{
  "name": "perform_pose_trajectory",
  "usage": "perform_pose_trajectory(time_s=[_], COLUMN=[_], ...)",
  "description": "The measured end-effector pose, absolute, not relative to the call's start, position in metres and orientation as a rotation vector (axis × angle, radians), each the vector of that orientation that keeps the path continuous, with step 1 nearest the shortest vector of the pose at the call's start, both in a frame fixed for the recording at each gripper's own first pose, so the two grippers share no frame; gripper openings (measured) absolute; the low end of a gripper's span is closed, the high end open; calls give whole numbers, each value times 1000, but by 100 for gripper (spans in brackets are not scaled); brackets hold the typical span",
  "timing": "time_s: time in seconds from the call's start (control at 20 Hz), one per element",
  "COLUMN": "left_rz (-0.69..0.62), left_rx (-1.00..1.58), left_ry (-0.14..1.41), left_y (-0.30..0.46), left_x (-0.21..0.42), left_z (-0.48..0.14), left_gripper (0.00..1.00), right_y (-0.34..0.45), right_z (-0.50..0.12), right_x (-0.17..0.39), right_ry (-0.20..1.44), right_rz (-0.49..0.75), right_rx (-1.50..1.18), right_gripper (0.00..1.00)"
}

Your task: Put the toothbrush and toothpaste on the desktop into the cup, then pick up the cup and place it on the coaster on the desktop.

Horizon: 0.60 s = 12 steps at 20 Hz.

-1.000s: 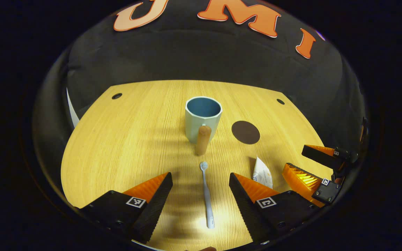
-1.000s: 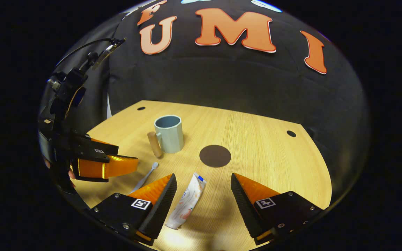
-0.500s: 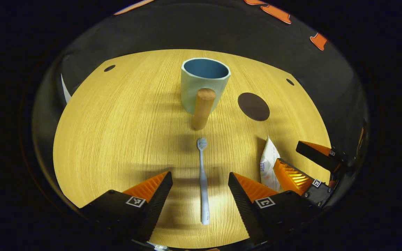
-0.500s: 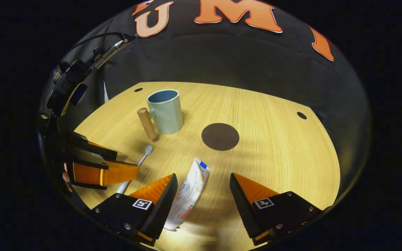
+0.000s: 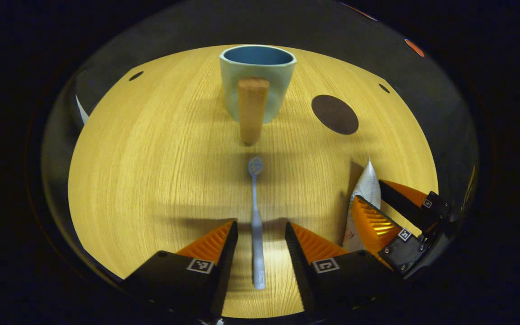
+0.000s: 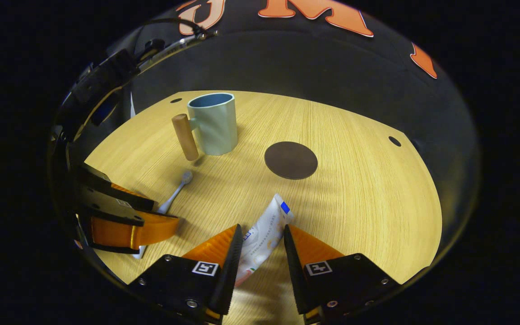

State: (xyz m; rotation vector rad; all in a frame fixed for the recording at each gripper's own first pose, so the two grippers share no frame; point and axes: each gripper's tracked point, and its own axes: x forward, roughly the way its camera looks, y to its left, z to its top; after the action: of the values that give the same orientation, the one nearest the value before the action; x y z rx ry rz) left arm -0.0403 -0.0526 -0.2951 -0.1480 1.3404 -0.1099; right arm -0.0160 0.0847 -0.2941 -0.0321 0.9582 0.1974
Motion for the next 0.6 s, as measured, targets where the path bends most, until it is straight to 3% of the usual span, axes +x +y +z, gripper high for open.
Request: perform_pose_trajectory(time_s=[0.05,0.1,0.15,0.2,0.25,0.35,0.4,0.6], left_rz=[-88,-75,-70,-65,-71,-80,-75,-91], left_rx=[-133,-134,-137,-139,-147,-153,-171,-180], left_ry=[1348,1344,1336,1333,1321,1308,1302,1274], left_y=[-46,-43,-42,-40,-42,-48,-47,-52], left_x=[-37,-31,-24,-18,-9,-3,-2,14], left_z=[-298,-300,-303,-299,-303,-295,-284,-282], left_gripper=[55,37,30,18,13,13,7,7], right_y=[84,87,89,92,93,98,102,107], right_z=[-292,-293,-293,-290,-290,-288,-288,-284], right_x=[-14,-14,-13,-13,-12,-14,-16,-19], right_ry=[953,948,946,941,942,940,937,925], right_rz=[194,199,201,210,220,250,263,288], right_rx=[-24,-1,29,59,79,114,121,90], right_gripper=[48,45,33,28,20,14,12,5])
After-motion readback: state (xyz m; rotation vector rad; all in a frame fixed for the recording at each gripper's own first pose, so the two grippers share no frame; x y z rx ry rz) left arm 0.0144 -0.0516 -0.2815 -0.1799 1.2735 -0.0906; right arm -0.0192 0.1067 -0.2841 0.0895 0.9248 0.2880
